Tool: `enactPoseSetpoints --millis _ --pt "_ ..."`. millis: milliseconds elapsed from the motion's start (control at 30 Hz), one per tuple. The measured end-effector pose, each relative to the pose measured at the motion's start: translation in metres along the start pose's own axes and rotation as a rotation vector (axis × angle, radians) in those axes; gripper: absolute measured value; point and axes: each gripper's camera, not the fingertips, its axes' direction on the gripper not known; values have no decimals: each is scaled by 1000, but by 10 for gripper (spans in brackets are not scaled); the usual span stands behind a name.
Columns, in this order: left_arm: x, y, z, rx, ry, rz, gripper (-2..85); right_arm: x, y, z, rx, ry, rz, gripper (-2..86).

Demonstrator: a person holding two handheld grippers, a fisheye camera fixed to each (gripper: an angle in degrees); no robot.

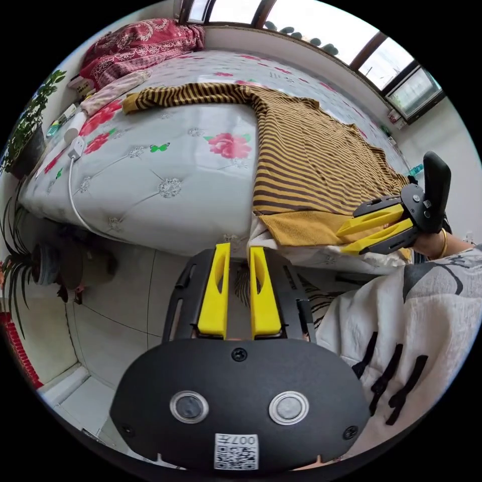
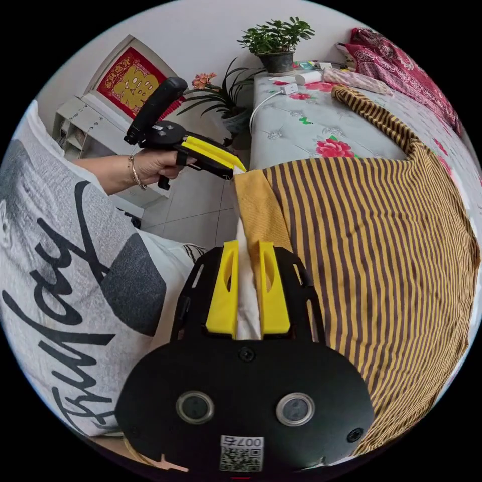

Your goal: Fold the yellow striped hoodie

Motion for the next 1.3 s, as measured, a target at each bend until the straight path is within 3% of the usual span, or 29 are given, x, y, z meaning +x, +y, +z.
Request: enactPoseSetpoints --millis 100,300,467,600,767,900,1000,1100,1200,1300 --pt "-18 11 -14 0 73 -43 106 -13 0 3 -70 -35 -35 35" --pt "-79 36 -67 71 323 -137 90 -25 -27 -59 62 47 -124 45" --pt "-114 -26 -104 101 52 -160 98 28 -75 -121 145 215 -77 60" --pt "-137 -123 -112 189 -5 -126 100 87 -119 -155 117 336 -4 71" --pt "-156 -254 -100 118 -190 75 117 160 -186 -170 53 363 70 75" --pt "-155 -295 -95 93 -227 255 135 188 -216 -155 -29 373 77 69" --pt "-142 -310 -73 -22 -325 440 147 200 -225 -140 -90 343 97 57" --pt "-134 -320 -63 -66 -313 549 105 191 -228 -139 -121 317 56 38" --pt "-134 -332 -81 -101 -330 492 55 169 -233 -163 -94 363 14 25" --pt "-147 -334 -141 -122 -217 269 46 141 -229 -196 -21 438 -26 20"
